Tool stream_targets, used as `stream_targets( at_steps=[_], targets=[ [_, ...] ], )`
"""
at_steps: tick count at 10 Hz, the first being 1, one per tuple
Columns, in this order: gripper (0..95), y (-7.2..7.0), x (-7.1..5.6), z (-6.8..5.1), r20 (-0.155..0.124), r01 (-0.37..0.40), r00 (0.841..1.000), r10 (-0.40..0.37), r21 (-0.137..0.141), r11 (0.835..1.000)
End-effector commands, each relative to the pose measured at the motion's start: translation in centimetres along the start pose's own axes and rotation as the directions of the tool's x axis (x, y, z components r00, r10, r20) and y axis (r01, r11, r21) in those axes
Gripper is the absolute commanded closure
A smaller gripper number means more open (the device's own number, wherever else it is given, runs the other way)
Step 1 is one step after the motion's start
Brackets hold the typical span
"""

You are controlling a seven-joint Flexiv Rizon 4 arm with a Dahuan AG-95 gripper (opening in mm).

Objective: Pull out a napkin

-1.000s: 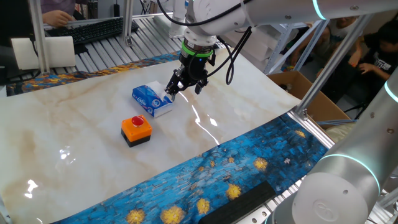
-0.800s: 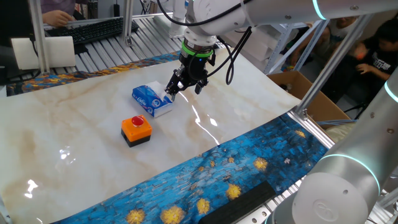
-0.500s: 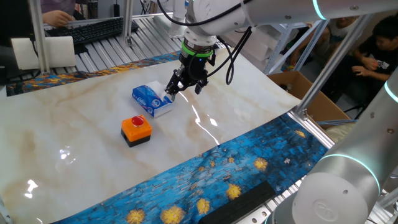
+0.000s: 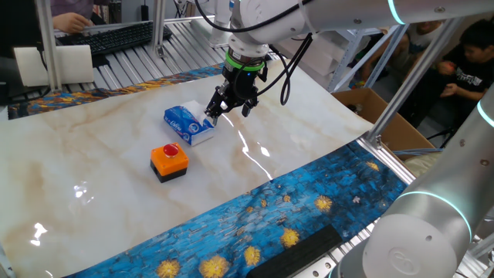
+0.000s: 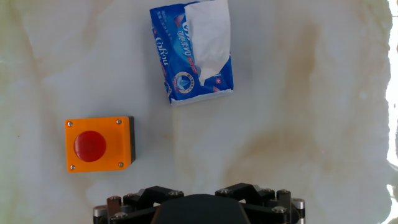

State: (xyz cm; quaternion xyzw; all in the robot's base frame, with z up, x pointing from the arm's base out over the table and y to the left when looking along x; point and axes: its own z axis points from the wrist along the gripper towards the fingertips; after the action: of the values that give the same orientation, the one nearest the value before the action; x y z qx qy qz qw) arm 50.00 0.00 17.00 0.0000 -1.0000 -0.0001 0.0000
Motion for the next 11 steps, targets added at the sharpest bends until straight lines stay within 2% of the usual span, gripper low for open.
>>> stream_targets(
  at_steps=[1,4,11],
  targets=[
    [95.0,0.01,-0.01,0.11,0.032,-0.375,0.926,0.376,-0.029,0.926],
    [95.0,0.04,-0.04,0.49,0.018,-0.401,0.915,0.403,-0.059,0.914],
    [95.0,0.06,-0.07,0.73,0.016,-0.396,0.917,0.398,-0.064,0.916]
  ],
)
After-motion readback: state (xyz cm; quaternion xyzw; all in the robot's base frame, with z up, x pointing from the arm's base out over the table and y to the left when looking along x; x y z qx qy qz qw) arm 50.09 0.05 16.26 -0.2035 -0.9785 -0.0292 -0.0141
